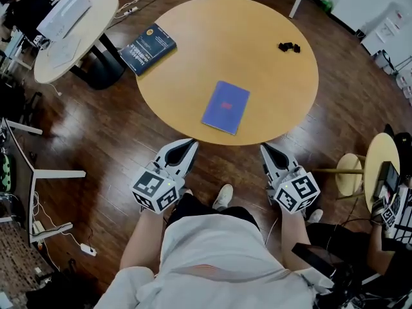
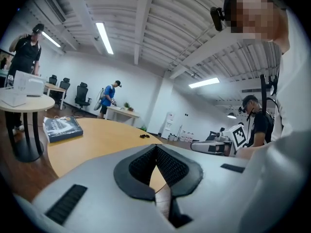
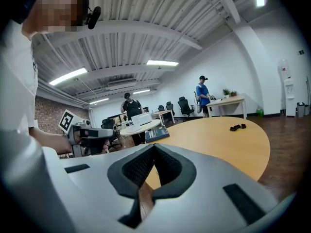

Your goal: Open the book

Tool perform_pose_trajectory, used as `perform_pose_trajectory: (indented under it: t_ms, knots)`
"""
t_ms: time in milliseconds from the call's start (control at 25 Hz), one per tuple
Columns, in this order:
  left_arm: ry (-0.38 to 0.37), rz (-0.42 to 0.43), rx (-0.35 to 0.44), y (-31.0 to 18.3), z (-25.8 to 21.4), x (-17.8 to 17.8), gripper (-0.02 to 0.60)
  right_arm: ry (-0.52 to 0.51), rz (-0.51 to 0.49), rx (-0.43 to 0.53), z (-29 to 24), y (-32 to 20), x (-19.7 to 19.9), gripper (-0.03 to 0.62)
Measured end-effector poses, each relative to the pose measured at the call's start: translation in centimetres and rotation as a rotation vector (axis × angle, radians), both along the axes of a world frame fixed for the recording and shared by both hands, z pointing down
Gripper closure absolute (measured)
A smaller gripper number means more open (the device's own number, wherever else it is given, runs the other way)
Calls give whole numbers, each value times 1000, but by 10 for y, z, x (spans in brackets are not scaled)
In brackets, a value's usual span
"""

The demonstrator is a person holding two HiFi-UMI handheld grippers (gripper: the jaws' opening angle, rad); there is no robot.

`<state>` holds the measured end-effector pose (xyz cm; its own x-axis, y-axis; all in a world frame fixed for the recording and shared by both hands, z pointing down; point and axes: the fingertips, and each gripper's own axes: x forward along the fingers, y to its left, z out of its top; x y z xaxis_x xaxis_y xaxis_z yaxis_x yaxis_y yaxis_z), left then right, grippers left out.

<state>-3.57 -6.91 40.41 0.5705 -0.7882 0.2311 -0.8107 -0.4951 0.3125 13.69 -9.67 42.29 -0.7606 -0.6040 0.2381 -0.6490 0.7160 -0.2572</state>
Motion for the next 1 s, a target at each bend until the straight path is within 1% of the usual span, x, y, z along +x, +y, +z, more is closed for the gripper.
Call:
perform_pose_trajectory:
  t_ms: [120, 200, 320, 400, 480, 560, 640, 680, 720, 840, 1000]
  knots:
    - [5, -4, -6, -11, 3, -1, 577, 2, -6, -13, 6, -6, -3, 596]
    - [4, 9, -12, -21, 7, -1, 577, 5, 6, -16, 8, -12, -5, 595]
    - [6, 55, -31, -32, 20, 1, 577, 15, 40, -15, 10, -14, -8, 596]
    - [1, 91, -58, -40, 34, 2, 577, 14, 68, -24, 14, -14, -9, 595]
    - [-33, 135, -96, -51, 56, 7, 577, 26, 97, -46, 23, -14, -10, 597]
    - [-88, 184, -134, -59, 83, 15, 575, 36, 126, -75, 33, -13, -10, 595]
    - [-130, 233, -174, -65, 110, 24, 552, 38, 143, -103, 44, -12, -13, 597]
    - [-143, 252, -192, -68, 121, 30, 547, 39, 147, -117, 50, -12, -15, 595]
    - [-151, 268, -206, -72, 130, 36, 529, 40, 149, -130, 56, -12, -16, 597]
    - [-180, 319, -228, -79, 150, 56, 491, 40, 153, -163, 71, -11, -15, 595]
    - [-270, 395, -259, -80, 185, 80, 456, 36, 164, -197, 88, -8, -9, 597]
